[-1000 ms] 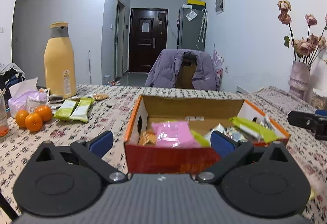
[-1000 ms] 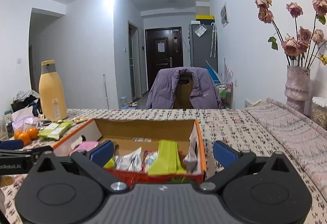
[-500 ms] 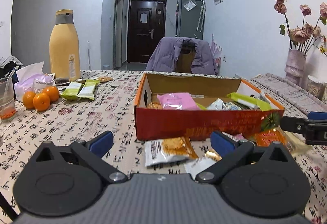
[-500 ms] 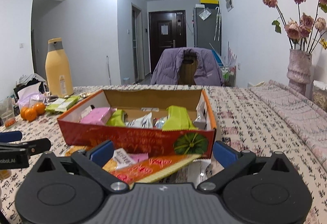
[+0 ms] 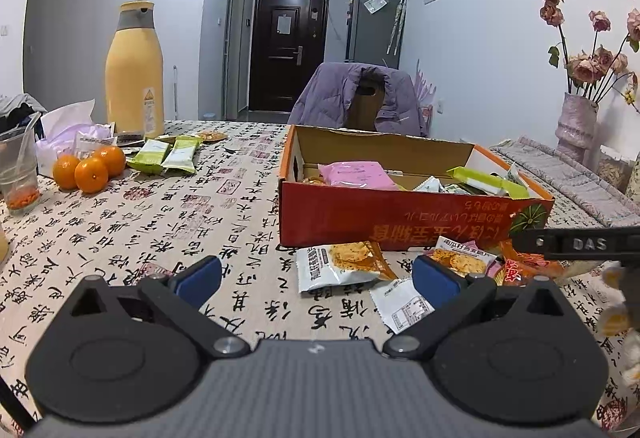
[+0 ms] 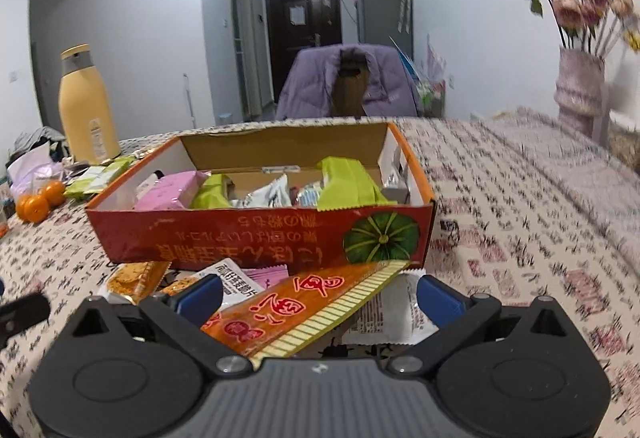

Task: Organize snacks
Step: 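Grasp the long orange-gold packet by its edge with the right gripper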

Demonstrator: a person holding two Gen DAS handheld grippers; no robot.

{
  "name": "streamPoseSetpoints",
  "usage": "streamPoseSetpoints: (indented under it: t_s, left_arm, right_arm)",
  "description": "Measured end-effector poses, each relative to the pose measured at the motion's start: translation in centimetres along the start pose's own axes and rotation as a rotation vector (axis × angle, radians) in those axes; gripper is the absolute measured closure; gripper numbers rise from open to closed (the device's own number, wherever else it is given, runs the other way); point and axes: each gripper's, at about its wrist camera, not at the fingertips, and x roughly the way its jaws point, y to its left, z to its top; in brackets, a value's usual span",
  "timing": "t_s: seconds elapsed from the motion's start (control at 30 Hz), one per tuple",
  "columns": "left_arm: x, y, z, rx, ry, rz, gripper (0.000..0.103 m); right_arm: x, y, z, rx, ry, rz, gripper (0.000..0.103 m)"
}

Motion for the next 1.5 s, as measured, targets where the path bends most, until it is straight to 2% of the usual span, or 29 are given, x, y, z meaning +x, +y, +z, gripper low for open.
streamPoseSetpoints:
  t_s: [0.13, 0.2, 0.33, 0.4, 0.47, 0.53, 0.8, 1.2, 1.5]
  left_arm:
    - [-0.3, 0.1, -0.1, -0.005, -0.001, -0.002, 0.0]
    - [-0.4, 0.2, -0.2, -0.005, 0.0, -0.003, 0.0]
    - [-0.4, 0.3, -0.4, -0.009, 0.006, -0.004, 0.0]
    - [-0.4, 0.4, -0.5, -0.013, 0.009, -0.003, 0.0]
    - [-0.4, 0.6, -0.6, -0.018, 0.011, -0.002, 0.0]
    - [-0.4, 0.7, -0.7, -0.024, 0.012, 0.0, 0.0]
    - [-0.7, 0.5, -0.9, -0.023, 0.021, 0.002, 0.0]
    - [-1.2, 0.1, -1.1, -0.014, 0.023, -0.003, 0.0]
    - [-1.4, 0.0, -1.2, -0.006, 0.026, 0.001, 0.0]
  right_arm:
    - [1.0, 0.3, -0.1, 0.038, 0.036, 0.013, 0.009]
    - [1.3, 0.7, -0.4, 0.031, 0.047, 0.006, 0.018]
    - [1.4, 1.0, -0.9, 0.033, 0.053, 0.035, 0.045]
    - [1.2, 1.1, -1.0, 0.019, 0.055, 0.044, 0.051]
    - [0.9, 0.9, -1.3, 0.01, 0.058, 0.065, 0.066]
    - [0.7, 0.7, -1.6, 0.009, 0.064, 0.086, 0.073]
    - [-1.1, 0.2, -3.0, -0.072, 0.043, 0.098, 0.076]
    - [-1.4, 0.1, -3.4, -0.069, 0.048, 0.109, 0.075]
    - [-3.1, -0.3, -3.5, -0.056, -0.017, 0.138, 0.083]
